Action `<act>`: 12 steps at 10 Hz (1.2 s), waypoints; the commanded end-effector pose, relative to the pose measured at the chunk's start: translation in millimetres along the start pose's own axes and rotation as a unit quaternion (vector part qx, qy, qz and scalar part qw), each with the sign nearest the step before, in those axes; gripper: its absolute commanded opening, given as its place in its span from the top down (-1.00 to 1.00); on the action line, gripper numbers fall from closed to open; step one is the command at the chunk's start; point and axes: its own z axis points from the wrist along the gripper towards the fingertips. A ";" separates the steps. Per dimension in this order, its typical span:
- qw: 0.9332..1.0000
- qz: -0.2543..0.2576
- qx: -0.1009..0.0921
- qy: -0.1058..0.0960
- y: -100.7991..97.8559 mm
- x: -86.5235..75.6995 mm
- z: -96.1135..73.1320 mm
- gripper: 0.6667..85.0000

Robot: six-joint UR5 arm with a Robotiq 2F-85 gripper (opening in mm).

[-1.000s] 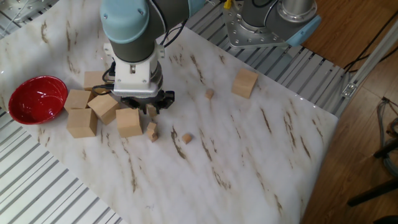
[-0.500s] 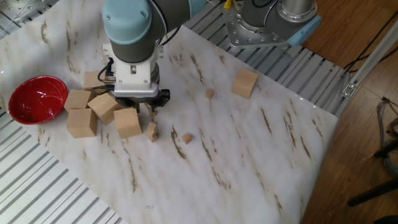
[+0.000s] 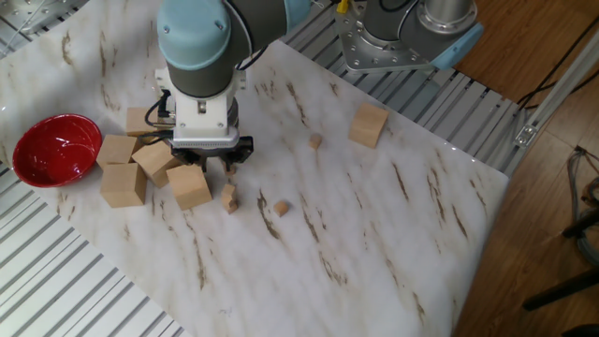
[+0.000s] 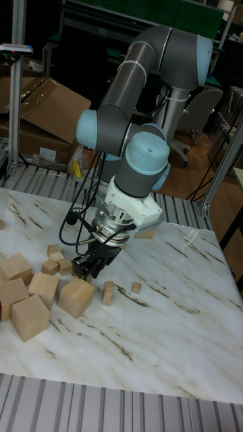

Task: Stack the blocks in a vertical line of five

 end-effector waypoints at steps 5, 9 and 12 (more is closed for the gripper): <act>1.000 0.007 -0.006 -0.008 0.4 -1.4 -0.3 0.09; 1.000 0.022 0.008 -0.013 -5.1 -0.8 0.9 0.38; 0.999 0.004 -0.005 -0.032 0.6 -8.4 3.2 0.11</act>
